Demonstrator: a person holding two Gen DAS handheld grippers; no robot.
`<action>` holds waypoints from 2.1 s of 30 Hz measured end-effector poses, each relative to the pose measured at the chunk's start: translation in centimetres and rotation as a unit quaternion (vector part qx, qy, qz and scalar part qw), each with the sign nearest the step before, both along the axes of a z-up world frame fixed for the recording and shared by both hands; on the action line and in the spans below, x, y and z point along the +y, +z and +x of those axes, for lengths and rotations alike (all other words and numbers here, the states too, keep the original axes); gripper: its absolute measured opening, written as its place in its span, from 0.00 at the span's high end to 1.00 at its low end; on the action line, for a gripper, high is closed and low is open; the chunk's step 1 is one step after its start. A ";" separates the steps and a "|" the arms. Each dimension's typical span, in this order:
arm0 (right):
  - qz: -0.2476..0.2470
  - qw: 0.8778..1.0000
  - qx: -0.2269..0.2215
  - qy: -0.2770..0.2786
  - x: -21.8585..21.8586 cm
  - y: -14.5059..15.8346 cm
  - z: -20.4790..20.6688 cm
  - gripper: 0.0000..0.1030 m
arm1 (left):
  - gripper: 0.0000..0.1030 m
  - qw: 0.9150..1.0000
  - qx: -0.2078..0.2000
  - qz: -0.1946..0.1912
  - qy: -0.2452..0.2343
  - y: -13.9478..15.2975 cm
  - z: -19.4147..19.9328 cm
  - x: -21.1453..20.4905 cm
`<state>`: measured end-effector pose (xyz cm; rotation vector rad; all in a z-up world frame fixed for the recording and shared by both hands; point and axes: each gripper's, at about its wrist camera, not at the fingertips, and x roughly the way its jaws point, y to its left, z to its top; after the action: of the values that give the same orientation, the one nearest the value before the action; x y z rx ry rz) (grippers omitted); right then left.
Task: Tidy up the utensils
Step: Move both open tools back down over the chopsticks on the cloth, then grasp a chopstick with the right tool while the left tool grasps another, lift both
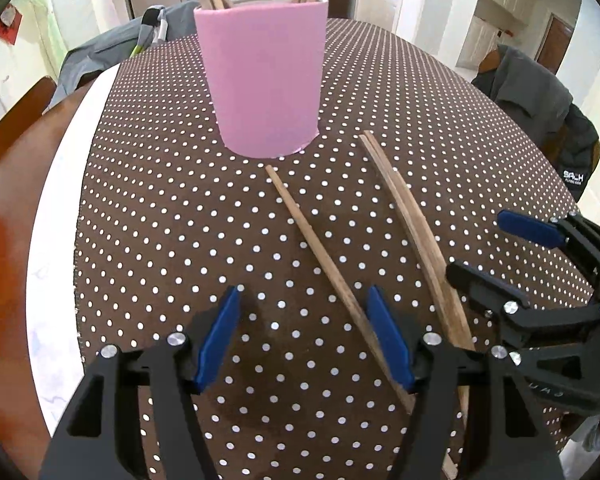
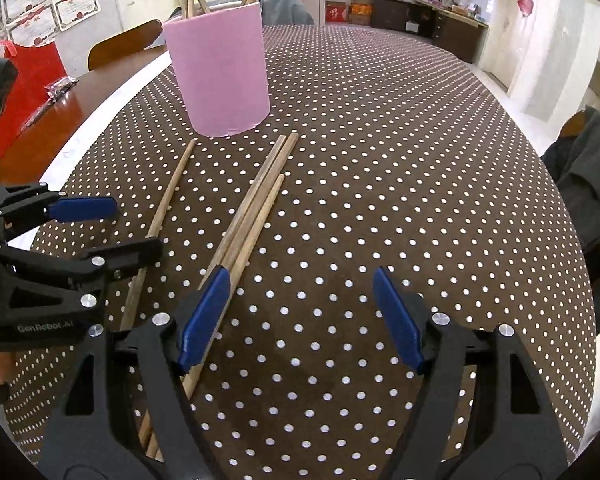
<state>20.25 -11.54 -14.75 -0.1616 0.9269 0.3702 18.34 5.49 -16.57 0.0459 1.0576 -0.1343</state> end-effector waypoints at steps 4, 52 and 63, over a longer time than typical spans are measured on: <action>-0.012 1.000 0.007 0.006 0.7 0.1 0.7 0.27 | 0.38 1.000 0.002 -0.008 0.003 0.0 0.3 0.4; -0.030 0.995 0.067 0.064 -0.1 0.3 2.0 0.59 | 0.71 1.000 0.022 -0.015 0.013 0.3 2.4 0.5; 0.040 0.989 0.126 0.061 -4.3 0.5 4.7 0.94 | 0.94 0.999 0.023 -0.043 0.004 0.7 2.8 -1.2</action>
<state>24.99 -15.81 -14.22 -0.0992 1.1533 0.5501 21.15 4.24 -15.91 -0.0397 1.0968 -0.1741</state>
